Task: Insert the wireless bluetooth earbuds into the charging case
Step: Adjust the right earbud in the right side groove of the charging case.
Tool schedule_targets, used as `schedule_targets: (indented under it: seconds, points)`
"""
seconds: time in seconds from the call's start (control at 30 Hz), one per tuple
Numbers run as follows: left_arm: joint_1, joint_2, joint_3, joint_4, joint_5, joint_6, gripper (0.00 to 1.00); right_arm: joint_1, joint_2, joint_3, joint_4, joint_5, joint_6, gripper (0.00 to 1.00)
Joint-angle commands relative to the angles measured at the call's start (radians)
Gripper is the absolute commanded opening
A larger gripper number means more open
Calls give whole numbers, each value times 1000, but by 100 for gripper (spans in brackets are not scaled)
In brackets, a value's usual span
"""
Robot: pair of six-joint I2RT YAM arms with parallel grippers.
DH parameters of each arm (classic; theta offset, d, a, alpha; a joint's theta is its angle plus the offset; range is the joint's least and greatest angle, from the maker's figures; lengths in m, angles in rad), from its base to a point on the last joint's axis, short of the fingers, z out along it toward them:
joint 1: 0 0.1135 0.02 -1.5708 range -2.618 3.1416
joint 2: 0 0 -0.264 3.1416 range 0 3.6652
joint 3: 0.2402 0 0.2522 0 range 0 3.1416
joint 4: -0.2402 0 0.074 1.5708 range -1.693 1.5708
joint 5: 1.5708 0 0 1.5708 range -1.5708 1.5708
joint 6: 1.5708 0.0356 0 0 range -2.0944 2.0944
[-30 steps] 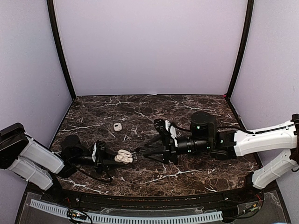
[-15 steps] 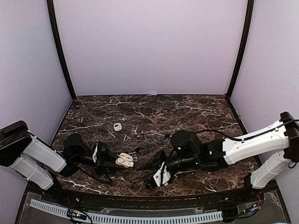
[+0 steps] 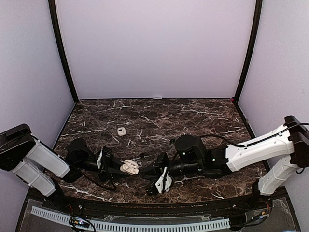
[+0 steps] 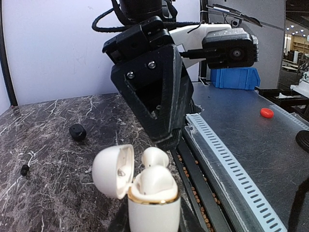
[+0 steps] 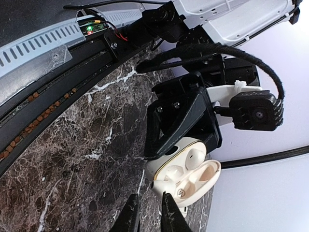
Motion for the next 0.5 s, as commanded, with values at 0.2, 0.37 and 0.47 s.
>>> schedule_targets:
  seconds: [0.2,0.37,0.47]
  points:
    - [-4,5,22,13,34,-15,8,7,38,17,82,25,-36,21]
    - [-4,11,23,22,38,-21,8,7,44,21,94,33,-36,22]
    - [-4,13,23,23,40,-22,8,8,51,28,97,38,-33,22]
